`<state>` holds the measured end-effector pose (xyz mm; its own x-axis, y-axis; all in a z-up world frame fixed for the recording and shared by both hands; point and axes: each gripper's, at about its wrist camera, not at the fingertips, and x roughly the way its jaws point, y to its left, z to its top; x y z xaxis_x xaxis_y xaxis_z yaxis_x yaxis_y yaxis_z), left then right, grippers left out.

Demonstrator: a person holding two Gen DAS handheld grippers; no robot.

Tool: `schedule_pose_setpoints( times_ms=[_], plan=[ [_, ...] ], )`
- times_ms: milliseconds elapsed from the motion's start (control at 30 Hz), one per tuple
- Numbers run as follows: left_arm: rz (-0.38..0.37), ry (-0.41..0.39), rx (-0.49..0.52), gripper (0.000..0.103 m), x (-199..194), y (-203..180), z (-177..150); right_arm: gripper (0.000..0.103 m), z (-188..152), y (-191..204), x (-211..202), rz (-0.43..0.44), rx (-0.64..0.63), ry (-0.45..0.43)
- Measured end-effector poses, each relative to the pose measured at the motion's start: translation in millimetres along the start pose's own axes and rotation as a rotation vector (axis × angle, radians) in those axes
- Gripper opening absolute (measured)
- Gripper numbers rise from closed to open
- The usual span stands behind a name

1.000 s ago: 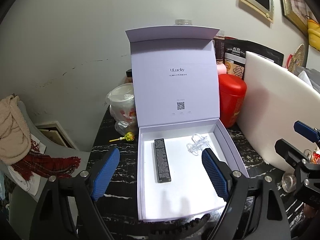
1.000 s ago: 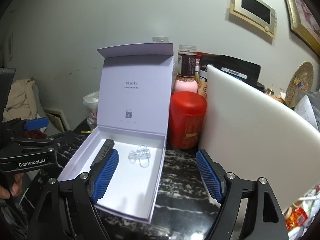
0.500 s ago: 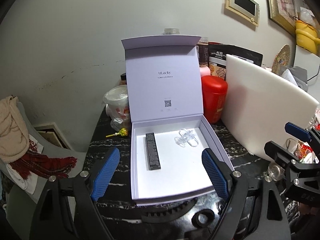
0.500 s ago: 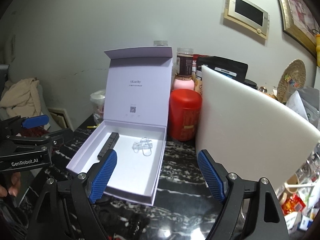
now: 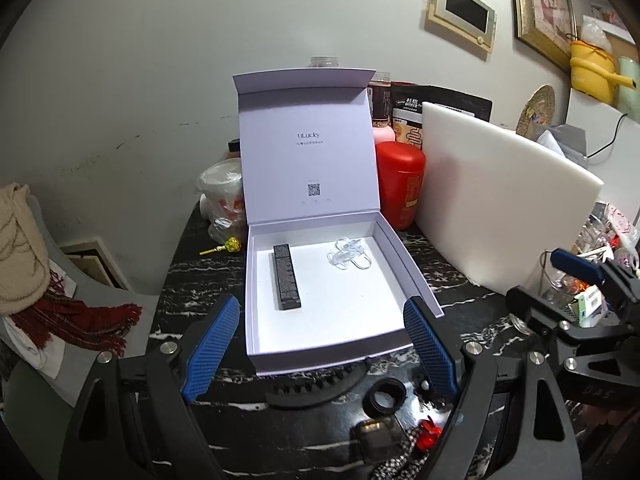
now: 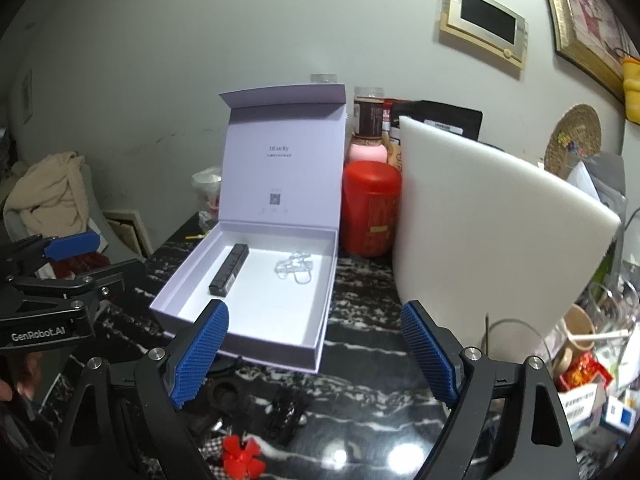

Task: Organize rigid objects
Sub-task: 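Withdraw both tools from the gift box back over the table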

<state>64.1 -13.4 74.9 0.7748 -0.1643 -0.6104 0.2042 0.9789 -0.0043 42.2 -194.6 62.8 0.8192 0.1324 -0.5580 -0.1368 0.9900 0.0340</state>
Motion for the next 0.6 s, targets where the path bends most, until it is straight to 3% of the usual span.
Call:
schedule_pose_setpoints(
  times_ms=[600],
  plan=[
    [-0.062,0.084,0.01,0.085,-9,-9,-39,0.089,-48,3,-12,0.011,0.033,0.085]
  ],
)
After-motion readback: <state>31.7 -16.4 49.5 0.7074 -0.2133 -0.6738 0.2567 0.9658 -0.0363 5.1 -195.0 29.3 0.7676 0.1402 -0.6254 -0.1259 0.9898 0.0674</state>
